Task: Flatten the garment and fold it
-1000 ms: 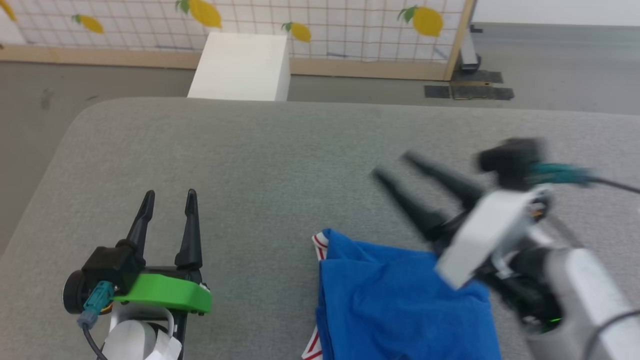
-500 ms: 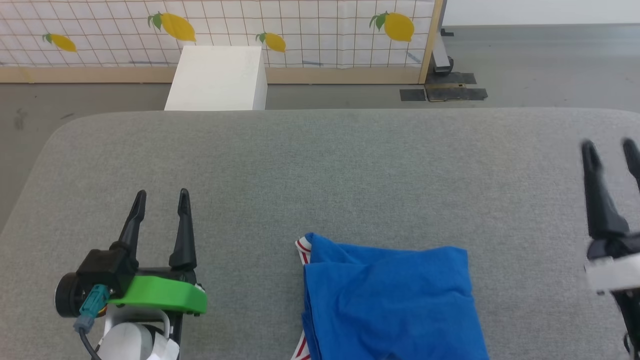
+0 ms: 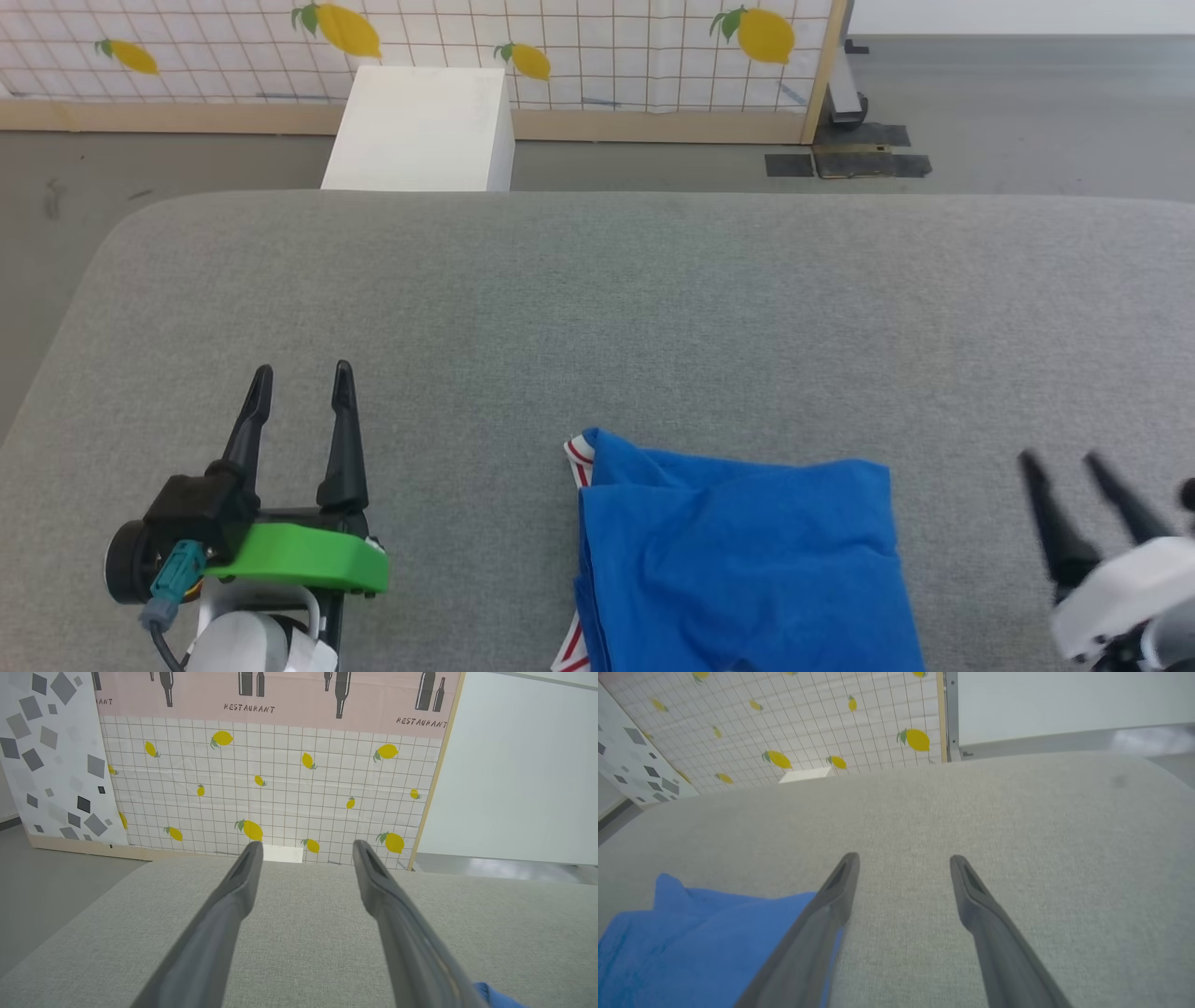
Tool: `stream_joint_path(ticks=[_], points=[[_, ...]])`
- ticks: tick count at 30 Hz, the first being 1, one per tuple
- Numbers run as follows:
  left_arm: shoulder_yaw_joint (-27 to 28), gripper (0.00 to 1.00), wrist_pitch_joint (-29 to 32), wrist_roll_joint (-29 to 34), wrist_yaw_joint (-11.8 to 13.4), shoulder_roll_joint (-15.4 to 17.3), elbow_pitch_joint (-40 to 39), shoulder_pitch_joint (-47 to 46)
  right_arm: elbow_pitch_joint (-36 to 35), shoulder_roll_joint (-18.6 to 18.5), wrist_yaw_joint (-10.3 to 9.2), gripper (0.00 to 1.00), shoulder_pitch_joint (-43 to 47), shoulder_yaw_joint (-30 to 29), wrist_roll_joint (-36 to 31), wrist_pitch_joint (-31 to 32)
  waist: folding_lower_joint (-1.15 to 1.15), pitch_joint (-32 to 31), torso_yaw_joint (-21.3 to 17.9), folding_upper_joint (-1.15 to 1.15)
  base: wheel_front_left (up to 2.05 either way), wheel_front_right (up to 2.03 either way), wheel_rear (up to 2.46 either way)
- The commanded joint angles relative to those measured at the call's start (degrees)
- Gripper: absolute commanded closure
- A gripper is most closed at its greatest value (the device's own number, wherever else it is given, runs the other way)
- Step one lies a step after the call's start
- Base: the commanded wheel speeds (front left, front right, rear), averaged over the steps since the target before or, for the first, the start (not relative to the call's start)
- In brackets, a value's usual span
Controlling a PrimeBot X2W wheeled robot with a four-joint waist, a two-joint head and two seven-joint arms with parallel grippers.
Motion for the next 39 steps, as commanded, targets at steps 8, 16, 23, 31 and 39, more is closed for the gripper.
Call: stream_joint_path(ticks=[8,16,23,31,39], points=[[0.1,0.0,-0.3,0.0,0.0,-0.6,1.0,-0.1,4.6,-1.5,-0.08,0.0,-3.0,8.9,1.7,15.2,0.0,0.7,1.2,0.0,0.0,0.0,0.0],[-0.3,0.0,-0.3,0.0,-0.3,-0.8,1.4,-0.7,9.3,-1.0,-0.08,0.0,-6.2,15.2,2.2,24.6,0.0,1.3,2.6,0.0,0.0,0.0,0.0],[-0.6,0.0,-0.3,0.1,-0.6,-1.0,1.6,-0.8,12.0,-0.5,-0.08,0.0,-7.6,18.4,0.7,30.9,0.0,1.8,3.7,0.0,0.0,0.0,0.0],[-1.2,0.0,-0.3,0.2,-0.8,-1.2,1.8,-1.2,11.2,-0.4,-0.08,1.0,-9.2,19.8,-0.2,33.8,0.0,2.5,4.0,0.0,0.0,0.0,0.0],[-0.6,0.0,-0.3,0.2,-0.7,-1.3,0.0,-1.5,4.5,-6.6,-0.08,1.0,-14.5,25.3,-1.2,34.5,0.0,4.8,-1.0,0.0,0.0,0.0,0.0]])
